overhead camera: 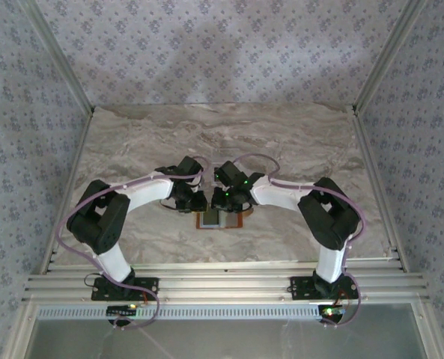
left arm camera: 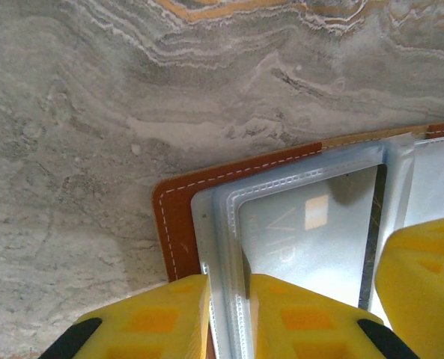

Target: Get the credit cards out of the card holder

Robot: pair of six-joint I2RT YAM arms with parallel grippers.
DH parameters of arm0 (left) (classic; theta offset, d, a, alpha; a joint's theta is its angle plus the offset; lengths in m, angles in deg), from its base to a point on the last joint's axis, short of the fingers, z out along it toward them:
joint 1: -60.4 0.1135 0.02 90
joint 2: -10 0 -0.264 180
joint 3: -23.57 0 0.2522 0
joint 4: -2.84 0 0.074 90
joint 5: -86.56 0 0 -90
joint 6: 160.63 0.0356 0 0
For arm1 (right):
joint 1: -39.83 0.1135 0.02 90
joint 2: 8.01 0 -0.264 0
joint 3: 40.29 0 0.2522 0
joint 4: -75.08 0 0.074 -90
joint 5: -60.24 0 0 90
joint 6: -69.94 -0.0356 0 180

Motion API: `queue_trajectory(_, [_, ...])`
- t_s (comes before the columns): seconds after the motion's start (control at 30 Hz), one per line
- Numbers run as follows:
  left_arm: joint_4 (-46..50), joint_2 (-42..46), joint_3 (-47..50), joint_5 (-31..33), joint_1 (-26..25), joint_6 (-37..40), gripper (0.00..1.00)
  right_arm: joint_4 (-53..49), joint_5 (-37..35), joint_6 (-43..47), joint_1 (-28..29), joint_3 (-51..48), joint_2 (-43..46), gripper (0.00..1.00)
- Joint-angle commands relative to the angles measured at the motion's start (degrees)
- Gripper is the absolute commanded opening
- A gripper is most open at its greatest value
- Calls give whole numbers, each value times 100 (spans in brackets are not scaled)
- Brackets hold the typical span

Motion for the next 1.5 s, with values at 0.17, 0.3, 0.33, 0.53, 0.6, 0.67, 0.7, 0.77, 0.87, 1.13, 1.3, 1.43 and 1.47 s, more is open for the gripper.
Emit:
queue_trajectory(0.17, [126,-64,59,57,-2,75,21,-160,-93,-38,-20,-86,-219,22])
queue_trajectory(0.3, [151,-38,70,73,5,96,21,-345,-270,17,-19,-61,-228,26])
queue_trajectory(0.33, [157,-38,63,75,18,97,21,-375,-293,39,-26,-57,-215,27])
queue_trajectory(0.53, [225,10,63,101,44,129,21,-508,-401,124,-25,-15,-99,29])
queue_trajectory(0.6, [236,24,61,111,53,141,21,-537,-409,141,-23,9,-55,30])
queue_trajectory(0.67, [244,23,55,116,62,147,21,-563,-414,174,-26,26,-19,30])
queue_trajectory(0.7, [251,24,45,110,60,147,21,-596,-427,177,-33,35,-13,30])
queue_trajectory(0.77, [271,26,37,119,61,156,21,-633,-435,202,-28,37,9,31])
queue_trajectory(0.87, [289,53,34,127,62,162,21,-638,-426,210,-31,19,36,31])
queue_trajectory(1.13, [333,140,2,70,71,147,21,-606,-348,221,-10,1,167,32])
queue_trajectory(1.3, [213,285,-39,-235,62,60,21,-585,-374,173,-1,-79,430,32])
queue_trajectory(1.43, [62,323,-52,-509,51,-50,21,-549,-436,71,-19,-231,563,32])
queue_trajectory(1.47, [3,307,-51,-584,44,-89,21,-534,-421,67,-19,-263,572,32])
